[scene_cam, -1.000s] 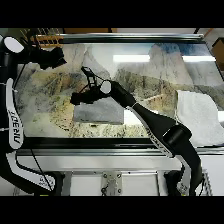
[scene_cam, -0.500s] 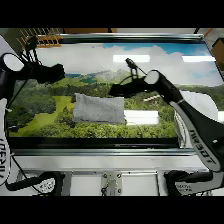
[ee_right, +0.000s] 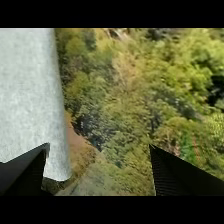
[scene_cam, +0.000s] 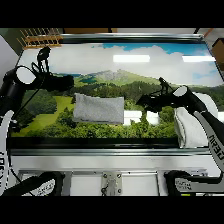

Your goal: Fold the clothes and pants, and hang the long-sleeved shirts on hangers.

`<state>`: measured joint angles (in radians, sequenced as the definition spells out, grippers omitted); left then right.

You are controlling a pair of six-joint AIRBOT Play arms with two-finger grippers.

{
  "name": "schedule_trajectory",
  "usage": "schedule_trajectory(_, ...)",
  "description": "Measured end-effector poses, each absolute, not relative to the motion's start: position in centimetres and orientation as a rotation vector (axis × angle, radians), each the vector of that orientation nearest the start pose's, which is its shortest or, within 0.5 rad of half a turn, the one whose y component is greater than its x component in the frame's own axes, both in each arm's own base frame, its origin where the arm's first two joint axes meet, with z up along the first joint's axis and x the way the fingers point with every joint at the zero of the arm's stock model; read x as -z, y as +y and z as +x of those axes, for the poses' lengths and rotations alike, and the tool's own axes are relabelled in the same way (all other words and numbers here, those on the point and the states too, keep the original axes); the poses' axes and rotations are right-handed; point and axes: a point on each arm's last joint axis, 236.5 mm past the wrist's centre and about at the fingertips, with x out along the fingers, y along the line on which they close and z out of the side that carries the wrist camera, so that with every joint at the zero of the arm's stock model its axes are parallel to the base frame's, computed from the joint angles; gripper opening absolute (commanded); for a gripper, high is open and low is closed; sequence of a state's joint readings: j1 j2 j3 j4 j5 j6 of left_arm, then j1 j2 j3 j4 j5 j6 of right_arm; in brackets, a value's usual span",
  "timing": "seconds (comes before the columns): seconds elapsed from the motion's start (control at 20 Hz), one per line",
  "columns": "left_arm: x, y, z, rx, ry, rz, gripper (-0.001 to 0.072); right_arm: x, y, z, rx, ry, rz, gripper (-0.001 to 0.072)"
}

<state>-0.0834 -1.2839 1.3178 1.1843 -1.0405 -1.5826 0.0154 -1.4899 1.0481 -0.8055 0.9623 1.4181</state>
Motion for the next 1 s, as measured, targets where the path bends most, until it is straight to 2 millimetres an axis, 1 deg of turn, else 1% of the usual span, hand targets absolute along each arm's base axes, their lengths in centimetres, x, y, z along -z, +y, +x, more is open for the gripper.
schedule_trajectory(0.1, -9.4, -11.4, 43.4, 0.279, 1.01, -0.312, 0.0008, 6.4, 15.0, 40.3, -0.347, 1.328, 0.718, 0.0717)
schedule_trajectory(0.25, -9.4, -11.5, 43.4, 0.279, 1.009, -0.312, 0.0007, 7.9, 17.7, 40.4, -0.407, 1.347, 0.797, 0.0715)
schedule_trajectory(0.35, -9.4, -11.5, 43.5, 0.278, 1.008, -0.312, 0.0008, 8.8, 20.1, 40.5, -0.449, 1.349, 0.841, 0.0713)
schedule_trajectory(0.5, -9.5, -11.4, 43.6, 0.278, 1.001, -0.313, 0.0007, 9.3, 24.6, 39.9, -0.529, 1.354, 0.906, 0.071)
schedule_trajectory(0.6, -9.5, -11.4, 43.6, 0.277, 1.0, -0.313, 0.0008, 9.7, 27.3, 39.3, -0.576, 1.354, 0.912, 0.0569)
schedule_trajectory(0.75, -9.5, -11.4, 43.7, 0.277, 0.997, -0.314, 0.0008, 9.9, 30.4, 38.6, -0.639, 1.34, 0.875, 0.0564)
schedule_trajectory(0.8, -9.5, -11.4, 43.7, 0.277, 0.997, -0.314, 0.0007, 9.8, 31.1, 38.6, -0.658, 1.329, 0.856, 0.0365)
schedule_trajectory(0.85, -9.5, -11.4, 43.7, 0.277, 0.997, -0.314, 0.0007, 9.8, 31.5, 38.9, -0.664, 1.311, 0.829, 0.006)
schedule_trajectory(0.9, -9.5, -11.4, 43.7, 0.277, 0.997, -0.314, 0.0007, 9.6, 32.0, 39.1, -0.681, 1.297, 0.814, 0.0029)
schedule_trajectory(1.0, -9.5, -11.5, 43.6, 0.277, 0.999, -0.314, 0.0007, 8.0, 32.8, 40.1, -0.73, 1.247, 0.787, 0.0029)
